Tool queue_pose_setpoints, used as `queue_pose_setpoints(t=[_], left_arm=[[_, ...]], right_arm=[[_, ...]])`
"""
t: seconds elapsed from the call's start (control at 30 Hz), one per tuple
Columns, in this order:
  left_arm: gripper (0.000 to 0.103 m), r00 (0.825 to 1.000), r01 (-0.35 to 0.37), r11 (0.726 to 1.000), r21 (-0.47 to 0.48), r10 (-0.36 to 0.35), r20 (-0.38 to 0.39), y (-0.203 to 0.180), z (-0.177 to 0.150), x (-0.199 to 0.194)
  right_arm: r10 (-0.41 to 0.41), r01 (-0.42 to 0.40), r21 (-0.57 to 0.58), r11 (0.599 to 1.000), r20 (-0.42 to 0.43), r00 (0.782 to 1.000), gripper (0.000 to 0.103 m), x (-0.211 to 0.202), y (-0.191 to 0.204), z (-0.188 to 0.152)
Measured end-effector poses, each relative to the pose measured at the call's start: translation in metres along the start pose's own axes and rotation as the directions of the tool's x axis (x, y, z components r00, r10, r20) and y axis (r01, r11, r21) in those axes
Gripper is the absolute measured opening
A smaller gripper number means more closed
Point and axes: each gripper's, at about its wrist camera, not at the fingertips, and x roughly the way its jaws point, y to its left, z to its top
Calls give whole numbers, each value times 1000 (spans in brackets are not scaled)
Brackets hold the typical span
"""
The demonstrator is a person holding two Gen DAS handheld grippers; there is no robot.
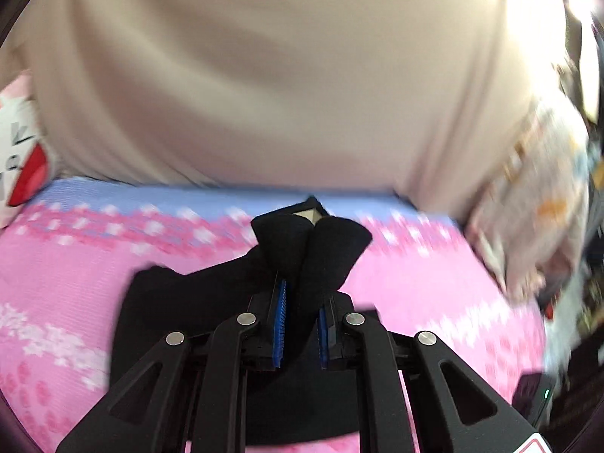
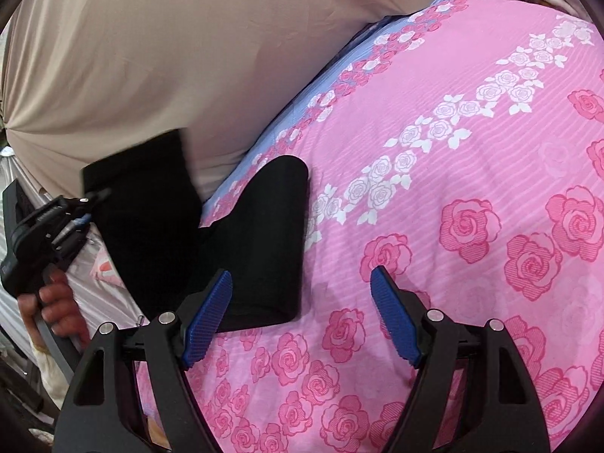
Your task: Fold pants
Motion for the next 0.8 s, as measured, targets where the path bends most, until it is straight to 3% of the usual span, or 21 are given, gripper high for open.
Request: queue_pose_setpoints(t=[0.13, 0.3, 0.43, 0.53, 0.6, 0.67, 0.8], left_arm=[[10, 996, 2, 998, 62, 4, -89, -34, -37, 30], [10, 989, 0, 997, 72, 11, -150, -45, -74, 45], [13, 974, -33, 991, 127, 61, -219, -48, -102, 62], [17, 981, -61, 984, 166, 90, -171, -50, -118, 53], [25, 988, -54, 970, 238, 86, -128, -55, -125, 34], [60, 993, 28, 966, 255, 4, -121, -55, -130, 9], [75, 993, 115, 952, 284, -109, -36, -39, -135, -52]], right_arm=[[23, -23, 10, 1000, 3, 1000, 74, 0, -1, 0], [45, -45, 8, 999, -5, 999, 74, 1, -1, 0], [53, -53, 5, 999, -6, 999, 76, 1, 0, 0], [58, -58, 12, 998, 0, 998, 76, 2, 0, 0], [64, -64, 26, 998, 9, 998, 76, 1, -1, 0], [71, -71, 38, 997, -1, 997, 76, 1, -3, 1], [65, -65, -13, 998, -39, 997, 77, 4, 14, 10]])
